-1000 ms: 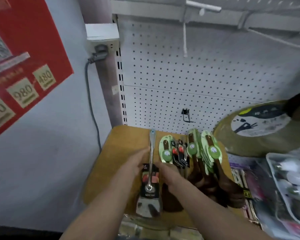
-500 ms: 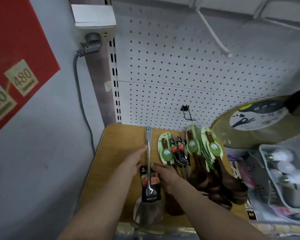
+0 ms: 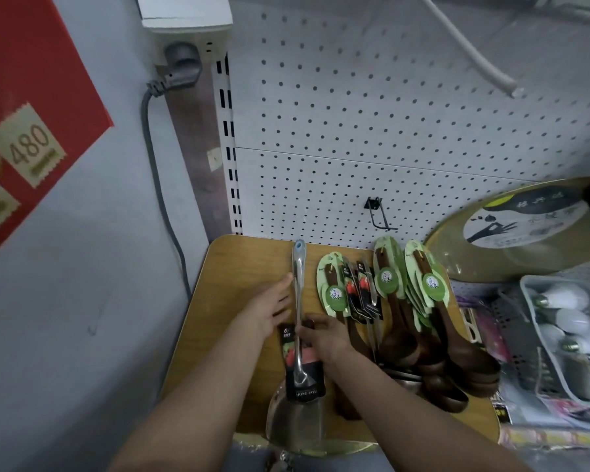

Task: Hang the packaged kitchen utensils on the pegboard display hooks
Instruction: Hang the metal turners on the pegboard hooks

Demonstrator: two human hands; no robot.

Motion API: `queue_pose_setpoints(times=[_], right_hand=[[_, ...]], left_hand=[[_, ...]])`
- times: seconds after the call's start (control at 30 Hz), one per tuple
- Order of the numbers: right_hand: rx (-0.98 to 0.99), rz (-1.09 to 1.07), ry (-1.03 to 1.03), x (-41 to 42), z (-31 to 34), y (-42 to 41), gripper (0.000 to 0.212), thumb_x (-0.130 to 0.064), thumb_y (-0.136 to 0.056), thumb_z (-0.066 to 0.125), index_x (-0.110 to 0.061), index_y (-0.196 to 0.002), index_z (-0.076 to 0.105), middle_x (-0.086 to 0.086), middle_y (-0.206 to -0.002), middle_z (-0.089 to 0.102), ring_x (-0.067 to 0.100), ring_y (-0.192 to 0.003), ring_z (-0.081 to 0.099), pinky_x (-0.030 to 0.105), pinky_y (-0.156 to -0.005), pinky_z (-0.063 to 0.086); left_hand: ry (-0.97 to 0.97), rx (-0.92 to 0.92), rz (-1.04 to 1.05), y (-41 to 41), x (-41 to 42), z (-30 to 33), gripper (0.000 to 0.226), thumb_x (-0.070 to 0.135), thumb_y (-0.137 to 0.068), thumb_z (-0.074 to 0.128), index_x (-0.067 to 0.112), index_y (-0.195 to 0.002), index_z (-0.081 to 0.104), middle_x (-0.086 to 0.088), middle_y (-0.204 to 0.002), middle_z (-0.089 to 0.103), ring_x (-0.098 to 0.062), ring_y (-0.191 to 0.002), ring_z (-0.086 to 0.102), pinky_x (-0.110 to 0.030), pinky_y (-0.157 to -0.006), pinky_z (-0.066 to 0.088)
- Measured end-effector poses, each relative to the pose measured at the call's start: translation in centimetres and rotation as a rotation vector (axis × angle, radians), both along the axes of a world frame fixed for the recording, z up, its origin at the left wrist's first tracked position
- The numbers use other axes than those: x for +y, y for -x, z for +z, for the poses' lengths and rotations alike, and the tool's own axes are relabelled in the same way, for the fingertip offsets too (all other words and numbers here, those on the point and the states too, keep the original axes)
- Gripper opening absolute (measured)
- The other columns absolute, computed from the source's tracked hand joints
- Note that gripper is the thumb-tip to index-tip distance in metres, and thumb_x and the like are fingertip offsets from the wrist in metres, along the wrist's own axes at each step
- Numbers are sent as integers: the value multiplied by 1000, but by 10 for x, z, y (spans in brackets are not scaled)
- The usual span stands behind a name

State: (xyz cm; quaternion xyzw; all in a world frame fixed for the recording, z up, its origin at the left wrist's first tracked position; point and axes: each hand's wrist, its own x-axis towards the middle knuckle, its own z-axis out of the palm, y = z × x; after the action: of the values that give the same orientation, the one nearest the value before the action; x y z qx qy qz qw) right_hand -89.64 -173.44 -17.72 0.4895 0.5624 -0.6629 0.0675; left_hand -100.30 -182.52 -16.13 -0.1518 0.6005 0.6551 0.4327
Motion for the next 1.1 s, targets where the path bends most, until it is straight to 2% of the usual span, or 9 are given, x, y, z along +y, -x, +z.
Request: queue_pose_setpoints(times=[0.1,0.17,0.27,0.33,0.43,0.63,0.8,0.97,1.1], right_hand=[[36,34,19,-2,5,-4,45,0,-76,84,-12,-114,62,13,-108,72,33,-89,75,53,-81,62],[70,62,39,-3,10,-7,47,2,-77,82,-10,-117,60,14,-112,71,36,-93,74,54,-83,61],[93,111,89,-5,19,-11,49,1,-79,81,-12,-120,57,13,-113,71,36,-94,74,53,-82,61],[105,132,120,-5,25,-16,49,0,-80,81,-13,-120,57,13,-113,71,36,-93,74,50,-78,63],[145,151,164,-5,35,-29,46,2,-82,78,-12,-120,56,15,-113,70,39,-95,73,51,-76,63],[254,161,242,8,55,-75,47,4,-82,77,-10,-123,57,19,-108,74,36,-86,75,44,-71,61],[327,186,263,38,71,-141,43,-1,-86,75,-16,-124,61,18,-105,76,33,-80,75,44,-71,61],[464,92,262,94,79,-236,40,2,-89,71,-10,-125,61,18,-109,75,30,-81,75,41,-69,60],[542,1,215,147,85,-315,38,1,-88,72,-11,-122,65,17,-115,73,28,-85,74,38,-68,59]], left_hand=[[-21,7,6,3,4,-1,34,43,-87,72,20,-110,62,-7,-130,63,-23,-122,57,-41,-109,45],[-27,21,37,4,7,2,36,42,-88,71,16,-112,65,-7,-117,67,-22,-111,60,-38,-99,47],[-33,27,135,4,9,8,25,36,-91,71,15,-103,67,-5,-99,67,-20,-94,63,-34,-80,51],[-30,43,187,3,7,10,20,31,-94,69,14,-102,66,-5,-92,66,-20,-87,63,-35,-78,53],[-26,69,242,-4,5,14,23,29,-93,71,11,-106,64,-7,-90,66,-22,-83,63,-41,-86,55],[-24,160,330,-40,15,40,37,25,-86,79,4,-115,68,-8,-91,70,-23,-81,66,-34,-70,53],[-81,253,308,-108,46,73,23,20,-87,76,7,-104,66,-7,-92,72,-24,-87,68,-36,-79,56],[-149,325,313,-209,113,106,16,17,-91,74,10,-93,59,-5,-79,68,-22,-69,64,-35,-63,54],[-207,390,277,-284,173,120,19,17,-91,73,12,-93,55,-7,-84,65,-23,-71,61,-34,-64,54]])
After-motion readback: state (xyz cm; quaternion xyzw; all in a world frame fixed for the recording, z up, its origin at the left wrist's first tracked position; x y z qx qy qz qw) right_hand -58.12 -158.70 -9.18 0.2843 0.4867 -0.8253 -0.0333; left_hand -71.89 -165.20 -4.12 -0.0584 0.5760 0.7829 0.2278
